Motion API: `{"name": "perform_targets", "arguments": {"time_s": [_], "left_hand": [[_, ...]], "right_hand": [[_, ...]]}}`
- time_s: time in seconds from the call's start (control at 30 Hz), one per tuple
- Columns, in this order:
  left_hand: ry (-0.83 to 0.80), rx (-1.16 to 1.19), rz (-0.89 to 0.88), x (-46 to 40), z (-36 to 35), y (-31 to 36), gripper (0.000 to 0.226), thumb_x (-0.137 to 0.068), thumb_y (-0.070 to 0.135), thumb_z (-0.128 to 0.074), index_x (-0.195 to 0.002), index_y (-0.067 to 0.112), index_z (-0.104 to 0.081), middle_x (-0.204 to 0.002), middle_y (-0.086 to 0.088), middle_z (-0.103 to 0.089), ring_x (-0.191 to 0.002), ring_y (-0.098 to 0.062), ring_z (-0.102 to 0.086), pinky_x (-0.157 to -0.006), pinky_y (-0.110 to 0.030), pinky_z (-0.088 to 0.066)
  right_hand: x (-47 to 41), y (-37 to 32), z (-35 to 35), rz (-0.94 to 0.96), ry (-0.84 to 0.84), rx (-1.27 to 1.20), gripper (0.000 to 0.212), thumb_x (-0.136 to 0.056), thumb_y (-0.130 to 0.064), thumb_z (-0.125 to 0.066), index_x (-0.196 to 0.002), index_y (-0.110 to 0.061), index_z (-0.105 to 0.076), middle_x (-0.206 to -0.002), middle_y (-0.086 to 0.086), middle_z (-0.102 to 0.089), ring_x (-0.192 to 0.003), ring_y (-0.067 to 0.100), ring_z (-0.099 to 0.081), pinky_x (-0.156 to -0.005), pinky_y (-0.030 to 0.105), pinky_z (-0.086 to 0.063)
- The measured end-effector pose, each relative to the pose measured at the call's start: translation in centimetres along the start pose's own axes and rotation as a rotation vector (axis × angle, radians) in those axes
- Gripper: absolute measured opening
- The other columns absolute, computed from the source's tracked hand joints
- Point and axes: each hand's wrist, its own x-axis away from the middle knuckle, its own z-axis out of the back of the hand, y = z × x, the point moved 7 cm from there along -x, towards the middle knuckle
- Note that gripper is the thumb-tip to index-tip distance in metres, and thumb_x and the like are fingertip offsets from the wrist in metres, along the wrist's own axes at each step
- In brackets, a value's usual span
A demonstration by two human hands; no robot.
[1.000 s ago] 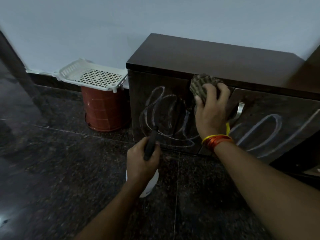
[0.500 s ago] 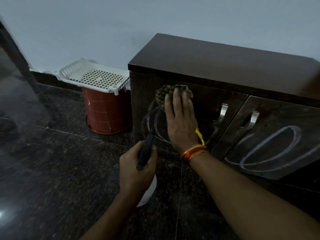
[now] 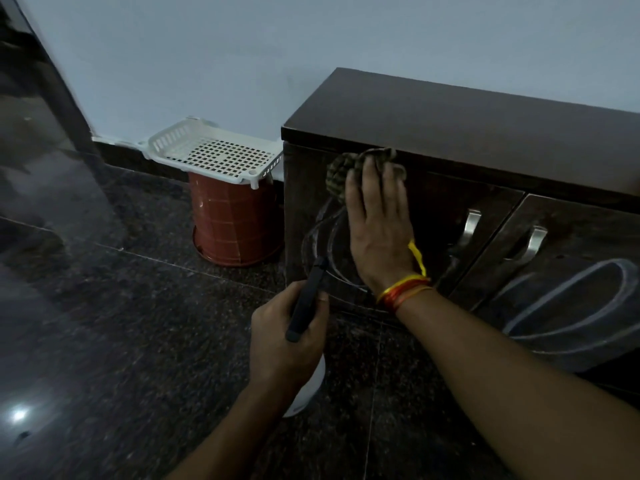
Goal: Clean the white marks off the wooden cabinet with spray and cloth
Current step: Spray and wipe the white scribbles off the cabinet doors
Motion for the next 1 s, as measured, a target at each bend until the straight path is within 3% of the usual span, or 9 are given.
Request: {"name": "perform_targets", "arguments": {"time_s": [0.17,0.33,0.53,0.73,0.87,1.0], "left_hand": [[0.061,0.031,0.04,-0.7,0.8,-0.6,0.021,-0.086,0.037,-0.057,-0.07,0.023,-0.059,-0.055,-0.009,-0.052,-0.048,-0.034,-0.052,-0.047,-0.052,-0.045],[0.099,0.055,0.058,-1.8,1.1,-0.8,0.024,-0.087,0.038,-0.056,-0.068,0.023,-0.056,-0.054,-0.011,-0.051,-0.049,-0.037,-0.051,-0.047,-0.054,-0.045],[0.129,0.03,0.076,-1.4,2.1,-1.6,0.018,-0.092,0.026,-0.062,-0.074,0.023,-0.06,-0.058,-0.013,-0.054,-0.051,-0.039,-0.053,-0.046,-0.053,-0.045],[0.143,0.021,0.084,-1.0,2.8,-1.2,0.018,-0.091,0.02,-0.062,-0.073,0.018,-0.061,-0.056,-0.016,-0.052,-0.051,-0.041,-0.053,-0.047,-0.055,-0.044],[0.12,0.038,0.067,-1.2,2.5,-0.8,0.017,-0.092,0.021,-0.062,-0.076,0.023,-0.06,-0.057,-0.013,-0.053,-0.05,-0.039,-0.053,-0.047,-0.052,-0.045],[0.103,0.071,0.056,-1.3,2.5,0.0,0.018,-0.088,0.035,-0.059,-0.076,0.021,-0.06,-0.058,-0.012,-0.054,-0.05,-0.038,-0.053,-0.047,-0.053,-0.045]], "right_hand": [[0.5,1.2,0.4,0.049,-0.032,0.075,0.054,-0.094,-0.005,-0.028,-0.148,-0.007,-0.028,-0.154,0.02,-0.026,-0.141,0.039,-0.023,-0.117,0.051,-0.009],[1.7,3.7,1.0,-0.103,0.005,0.089,0.049,-0.097,-0.007,-0.035,-0.146,-0.005,-0.027,-0.153,0.023,-0.024,-0.14,0.041,-0.017,-0.117,0.051,-0.006],[-2.8,-2.8,-0.4,0.136,0.034,0.053,0.055,-0.092,-0.006,-0.035,-0.146,-0.005,-0.029,-0.154,0.019,-0.026,-0.142,0.039,-0.023,-0.118,0.051,-0.006],[-4.0,-4.4,-0.5,0.201,-0.028,0.094,0.059,-0.091,-0.005,-0.029,-0.15,-0.011,-0.022,-0.158,0.011,-0.018,-0.146,0.032,-0.017,-0.118,0.052,0.004],[-1.7,-0.2,0.8,0.117,-0.005,0.148,0.056,-0.093,-0.008,-0.034,-0.148,-0.011,-0.027,-0.156,0.014,-0.025,-0.143,0.034,-0.024,-0.116,0.053,-0.004],[0.0,2.1,1.3,0.006,0.023,0.185,0.054,-0.093,-0.006,-0.043,-0.146,-0.01,-0.031,-0.154,0.018,-0.027,-0.141,0.037,-0.021,-0.115,0.054,-0.01]]}}
